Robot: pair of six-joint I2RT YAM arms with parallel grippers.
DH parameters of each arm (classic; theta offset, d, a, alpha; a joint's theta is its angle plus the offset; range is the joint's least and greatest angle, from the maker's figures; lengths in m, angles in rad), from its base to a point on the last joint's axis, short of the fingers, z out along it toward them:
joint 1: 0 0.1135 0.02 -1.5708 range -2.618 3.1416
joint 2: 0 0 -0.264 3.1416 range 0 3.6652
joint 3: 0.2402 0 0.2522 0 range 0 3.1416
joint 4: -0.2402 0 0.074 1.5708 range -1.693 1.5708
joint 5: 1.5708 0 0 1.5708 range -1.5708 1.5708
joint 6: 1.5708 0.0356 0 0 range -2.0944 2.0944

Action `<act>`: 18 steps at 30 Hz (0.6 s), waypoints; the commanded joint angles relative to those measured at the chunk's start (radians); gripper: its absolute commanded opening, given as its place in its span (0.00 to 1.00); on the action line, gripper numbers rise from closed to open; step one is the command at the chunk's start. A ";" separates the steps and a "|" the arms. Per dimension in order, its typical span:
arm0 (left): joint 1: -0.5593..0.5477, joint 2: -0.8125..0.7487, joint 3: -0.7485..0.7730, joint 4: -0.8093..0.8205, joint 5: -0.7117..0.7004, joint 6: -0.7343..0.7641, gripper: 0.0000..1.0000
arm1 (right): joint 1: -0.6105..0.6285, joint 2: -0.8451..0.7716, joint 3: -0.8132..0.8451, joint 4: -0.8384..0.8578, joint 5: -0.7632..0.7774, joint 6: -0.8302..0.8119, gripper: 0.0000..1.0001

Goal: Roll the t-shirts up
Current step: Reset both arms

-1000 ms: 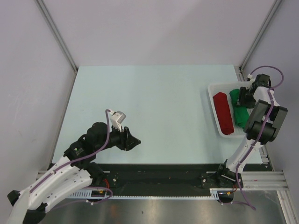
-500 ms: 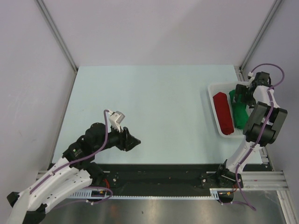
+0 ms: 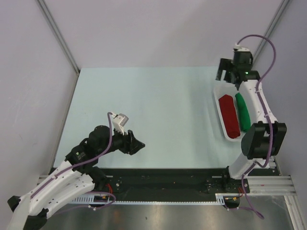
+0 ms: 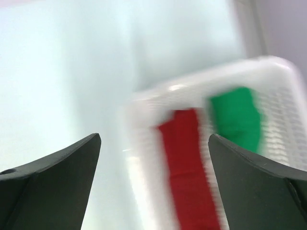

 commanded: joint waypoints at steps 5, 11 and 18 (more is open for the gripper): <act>0.010 0.015 0.045 -0.052 -0.168 -0.028 0.82 | 0.481 -0.201 -0.085 0.059 0.151 0.193 1.00; 0.010 0.013 0.079 -0.104 -0.318 -0.083 0.94 | 0.698 -0.290 -0.256 0.127 0.175 0.286 1.00; 0.010 -0.094 0.053 -0.101 -0.418 -0.157 1.00 | 0.858 -0.328 -0.363 0.179 0.189 0.280 1.00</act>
